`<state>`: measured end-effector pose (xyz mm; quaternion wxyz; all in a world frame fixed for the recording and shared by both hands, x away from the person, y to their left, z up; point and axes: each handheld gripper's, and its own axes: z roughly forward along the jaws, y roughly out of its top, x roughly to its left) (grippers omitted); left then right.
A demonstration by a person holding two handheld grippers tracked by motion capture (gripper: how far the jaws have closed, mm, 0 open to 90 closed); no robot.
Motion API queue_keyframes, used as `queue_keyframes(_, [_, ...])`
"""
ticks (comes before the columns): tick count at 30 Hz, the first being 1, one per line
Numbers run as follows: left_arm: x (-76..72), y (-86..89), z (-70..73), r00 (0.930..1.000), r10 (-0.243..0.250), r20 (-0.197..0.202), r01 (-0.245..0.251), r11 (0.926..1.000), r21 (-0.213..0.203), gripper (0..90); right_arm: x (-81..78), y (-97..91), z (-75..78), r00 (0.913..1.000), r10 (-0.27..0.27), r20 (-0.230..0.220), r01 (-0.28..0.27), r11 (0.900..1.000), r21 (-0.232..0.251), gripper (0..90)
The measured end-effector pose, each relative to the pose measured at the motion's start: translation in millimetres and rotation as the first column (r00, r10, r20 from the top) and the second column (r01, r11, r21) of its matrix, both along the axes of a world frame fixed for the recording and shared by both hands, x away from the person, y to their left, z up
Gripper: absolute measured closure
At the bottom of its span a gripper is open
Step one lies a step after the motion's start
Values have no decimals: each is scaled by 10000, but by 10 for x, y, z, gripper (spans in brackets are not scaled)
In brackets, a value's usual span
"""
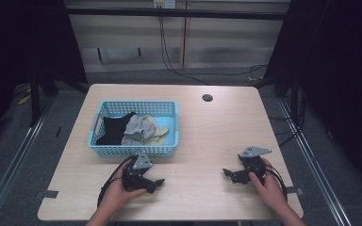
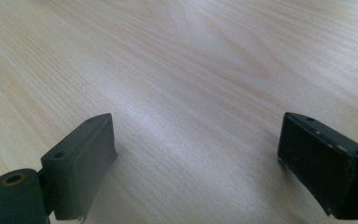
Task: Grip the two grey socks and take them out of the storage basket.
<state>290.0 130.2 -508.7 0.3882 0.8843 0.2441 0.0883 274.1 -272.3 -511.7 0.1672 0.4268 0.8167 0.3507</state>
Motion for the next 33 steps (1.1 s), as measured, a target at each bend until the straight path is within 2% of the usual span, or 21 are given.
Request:
queue_keyframes(4, [-13,-2,3,9999,107,-21,-107,9999,31,154,0,0,0,10000,3,2,-3,10000,0,105])
queue_keyframes(6, [-12,-2,11,10000,10,-66,-10,10000,92,155,0,0,1,10000,-10,-3,10,10000,-21,105])
queue_keyframes(7, [-14,-2,29,9999,10,-154,-6,9997,257,156,0,0,1,10000,-9,-3,9,10000,-21,105])
queue_keyframes(12, [11,31,129,9950,60,-994,-6,9985,542,203,0,0,1,10000,-2,-2,2,10000,-5,105])
queue_keyframes(14, [16,49,190,9935,49,-1134,59,9955,951,212,0,-1,1,10000,-2,8,2,10000,-26,105])
queue_keyframes(17, [40,78,270,9882,120,-1524,80,9915,1297,224,0,-1,1,10000,-4,9,4,10000,-26,105])
queue_keyframes(19, [63,107,334,9824,190,-1860,89,9889,1482,234,-1,0,2,10000,-13,-4,13,10000,-27,105])
queue_keyframes(21, [75,124,373,9810,296,-1917,22,9865,1637,238,0,0,1,10000,-8,-1,8,10000,-19,105])
queue_keyframes(22, [97,150,423,9745,361,-2214,60,9824,1867,238,0,0,0,10000,5,3,-5,10000,5,105])
queue_keyframes(23, [104,162,450,9716,459,-2320,15,9798,2002,238,0,0,1,10000,-9,-2,9,10000,-22,105])
queue_keyframes(24, [104,162,450,9716,459,-2320,15,9798,2002,239,0,0,1,10000,-9,-2,9,10000,-22,105])
queue_keyframes(26, [144,200,520,9599,677,-2720,-11,9712,2381,246,2,-1,0,10000,10,24,-9,10000,-23,105])
queue_keyframes(28, [169,227,555,9506,812,-2998,-34,9679,2514,251,1,-1,0,10000,9,8,-9,10000,2,105])
queue_keyframes(33, [237,298,685,9405,961,-3260,-56,9634,2679,251,0,0,0,10000,-1,1,1,10000,-8,105])
